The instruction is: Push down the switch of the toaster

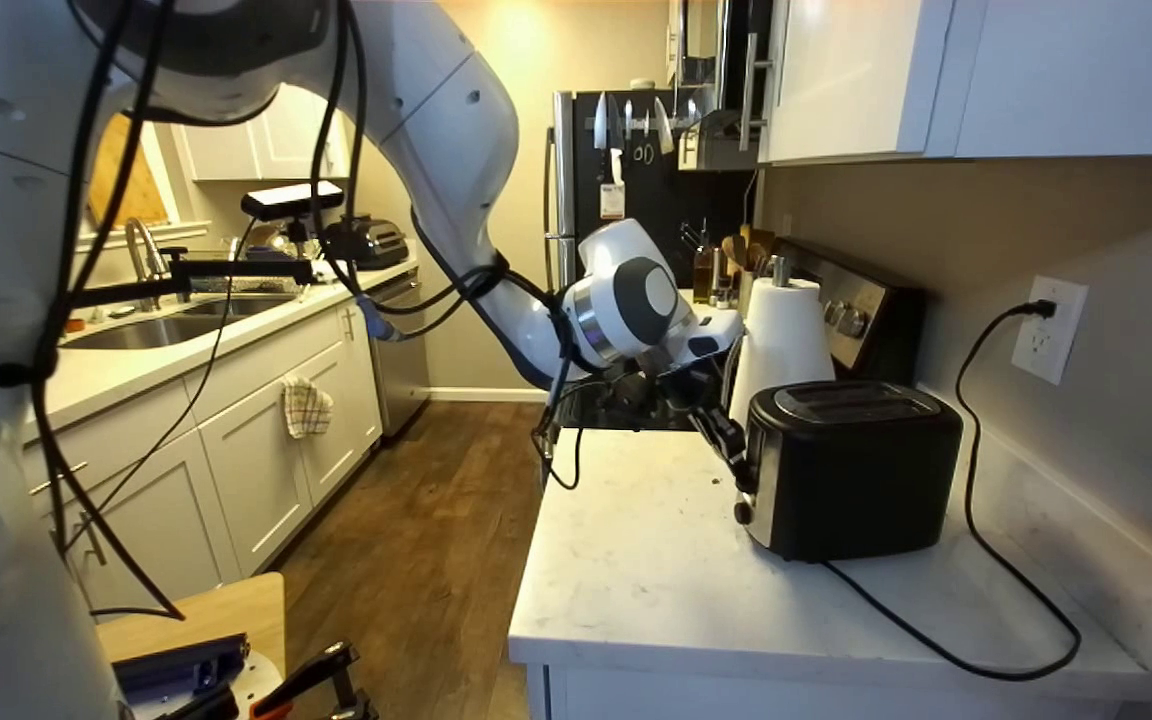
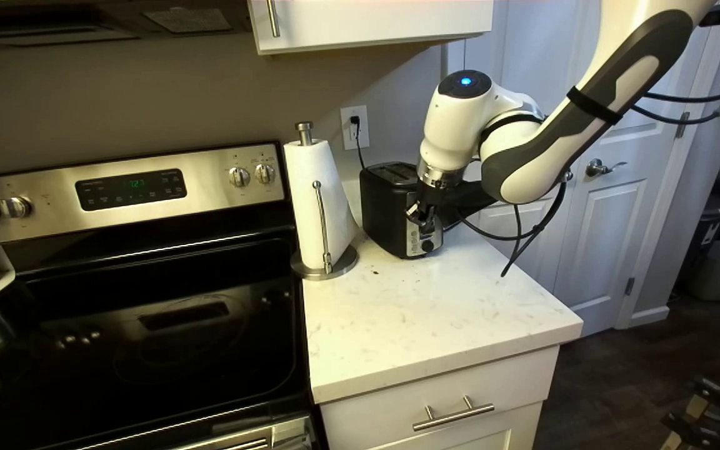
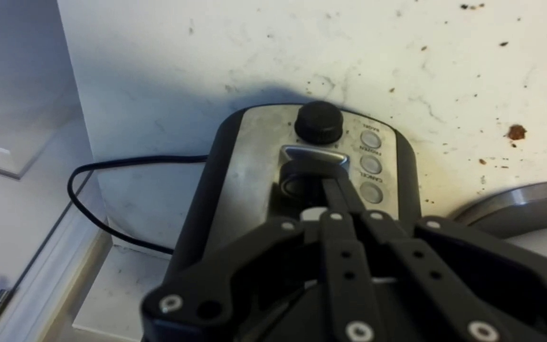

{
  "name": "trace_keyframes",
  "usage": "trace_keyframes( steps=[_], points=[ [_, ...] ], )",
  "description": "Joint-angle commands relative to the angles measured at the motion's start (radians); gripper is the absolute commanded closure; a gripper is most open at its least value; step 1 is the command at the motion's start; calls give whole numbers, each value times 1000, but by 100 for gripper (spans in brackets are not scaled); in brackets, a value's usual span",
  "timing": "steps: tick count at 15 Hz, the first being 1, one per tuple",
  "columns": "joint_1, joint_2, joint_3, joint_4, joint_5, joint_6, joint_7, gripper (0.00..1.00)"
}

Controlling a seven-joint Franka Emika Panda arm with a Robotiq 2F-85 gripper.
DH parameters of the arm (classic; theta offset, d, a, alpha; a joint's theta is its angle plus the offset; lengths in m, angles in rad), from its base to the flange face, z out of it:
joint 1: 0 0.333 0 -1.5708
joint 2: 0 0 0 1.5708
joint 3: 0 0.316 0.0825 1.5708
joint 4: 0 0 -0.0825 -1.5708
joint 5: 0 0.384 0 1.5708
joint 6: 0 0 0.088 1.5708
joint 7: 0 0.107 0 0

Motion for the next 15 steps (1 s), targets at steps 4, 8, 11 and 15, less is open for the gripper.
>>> trace_keyframes(
  steps=[4,8,11,15],
  points=[
    [16,69,7,-55,16,36,91,100],
    [40,70,-16,-58,-15,44,117,100],
    [60,45,-38,-70,-42,56,126,100],
    [94,21,-77,-67,-80,57,158,100]
  ],
)
